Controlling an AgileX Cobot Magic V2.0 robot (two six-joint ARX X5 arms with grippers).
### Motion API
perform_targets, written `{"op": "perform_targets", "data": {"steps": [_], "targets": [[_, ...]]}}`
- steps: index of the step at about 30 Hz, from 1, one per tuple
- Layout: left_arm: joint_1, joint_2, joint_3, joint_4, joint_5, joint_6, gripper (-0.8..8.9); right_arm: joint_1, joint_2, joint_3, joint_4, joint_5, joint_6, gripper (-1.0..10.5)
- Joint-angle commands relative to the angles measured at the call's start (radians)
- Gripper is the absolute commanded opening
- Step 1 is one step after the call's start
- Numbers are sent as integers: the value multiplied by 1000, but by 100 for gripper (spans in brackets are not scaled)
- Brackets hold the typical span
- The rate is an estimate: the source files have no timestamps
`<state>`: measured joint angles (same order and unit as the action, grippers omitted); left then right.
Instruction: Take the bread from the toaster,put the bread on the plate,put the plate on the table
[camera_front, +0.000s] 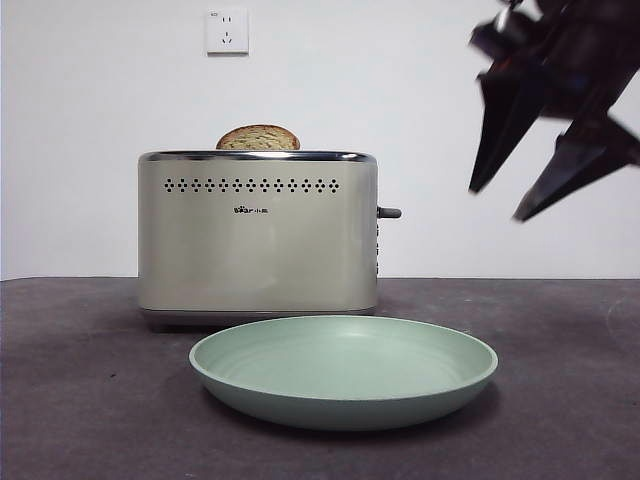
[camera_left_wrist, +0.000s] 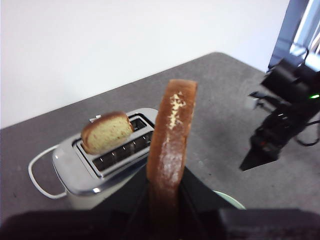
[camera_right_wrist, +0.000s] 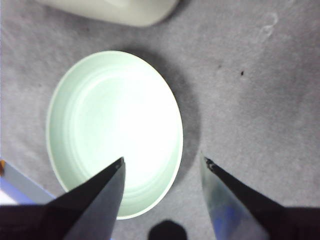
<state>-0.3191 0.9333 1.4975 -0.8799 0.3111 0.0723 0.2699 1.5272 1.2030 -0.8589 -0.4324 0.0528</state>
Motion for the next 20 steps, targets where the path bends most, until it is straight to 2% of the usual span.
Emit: {"op": "perform_targets", "data": {"steps": [1, 5, 11, 20], "targets": [[-3, -117, -124, 53, -32, -91, -8, 21, 59, -2, 23, 18, -18, 252], [-3, -264, -249, 72, -108, -146, -8, 40, 140, -2, 44, 20, -29, 252], [-3, -436, -341, 63, -231, -210, -9, 60, 246, -2, 80, 19, -31, 252], [-2, -520, -353, -35, -299, -230, -9, 92, 334, -2, 98, 20, -47, 248]]}}
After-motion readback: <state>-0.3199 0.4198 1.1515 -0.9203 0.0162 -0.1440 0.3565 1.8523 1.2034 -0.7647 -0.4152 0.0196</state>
